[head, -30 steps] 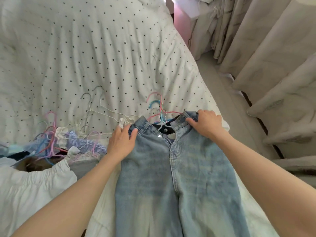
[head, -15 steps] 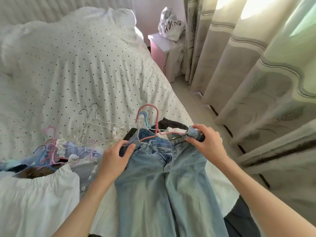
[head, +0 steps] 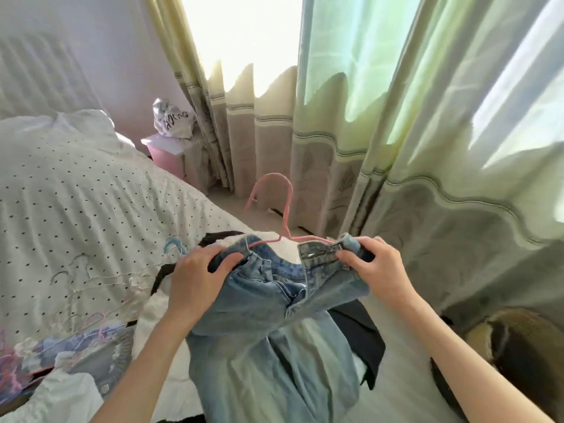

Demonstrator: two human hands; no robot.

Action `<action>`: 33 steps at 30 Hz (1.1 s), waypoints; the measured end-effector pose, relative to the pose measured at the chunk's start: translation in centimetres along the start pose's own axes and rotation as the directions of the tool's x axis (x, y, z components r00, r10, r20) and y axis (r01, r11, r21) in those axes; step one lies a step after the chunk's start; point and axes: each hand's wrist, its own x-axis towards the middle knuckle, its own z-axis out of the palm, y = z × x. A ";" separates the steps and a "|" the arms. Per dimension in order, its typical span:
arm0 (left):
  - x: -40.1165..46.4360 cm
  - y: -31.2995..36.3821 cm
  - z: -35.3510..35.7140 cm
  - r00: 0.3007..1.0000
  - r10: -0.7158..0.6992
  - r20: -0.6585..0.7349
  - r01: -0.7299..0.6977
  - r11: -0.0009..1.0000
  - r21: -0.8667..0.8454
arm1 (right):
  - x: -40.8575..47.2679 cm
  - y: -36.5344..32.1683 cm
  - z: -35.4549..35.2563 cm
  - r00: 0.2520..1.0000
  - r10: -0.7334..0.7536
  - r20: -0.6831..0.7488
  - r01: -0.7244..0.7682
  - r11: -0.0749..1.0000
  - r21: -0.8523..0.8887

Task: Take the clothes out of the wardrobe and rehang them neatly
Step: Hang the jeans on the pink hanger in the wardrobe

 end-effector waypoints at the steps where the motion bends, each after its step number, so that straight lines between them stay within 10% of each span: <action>1: -0.1 1.8 0.0 0.999 0.045 0.019 -0.045 0.999 -0.004 | -1.3 0.2 -1.9 0.999 0.023 -0.049 -0.024 1.000 -0.013; 11: -4.9 17.7 6.2 0.898 0.398 0.186 -0.364 0.911 -0.193 | -16.4 4.5 -18.1 0.878 0.130 -0.461 -0.197 0.975 -0.100; 20: -19.3 28.4 14.8 0.667 0.592 0.452 -0.404 0.797 -0.449 | -37.0 10.6 -27.0 0.682 0.411 -0.604 -0.549 0.834 -0.052; 33: -35.8 45.4 19.3 0.403 0.739 0.540 -0.393 0.672 -0.627 | -58.0 10.5 -37.9 0.375 0.272 -0.886 -0.725 0.682 -0.098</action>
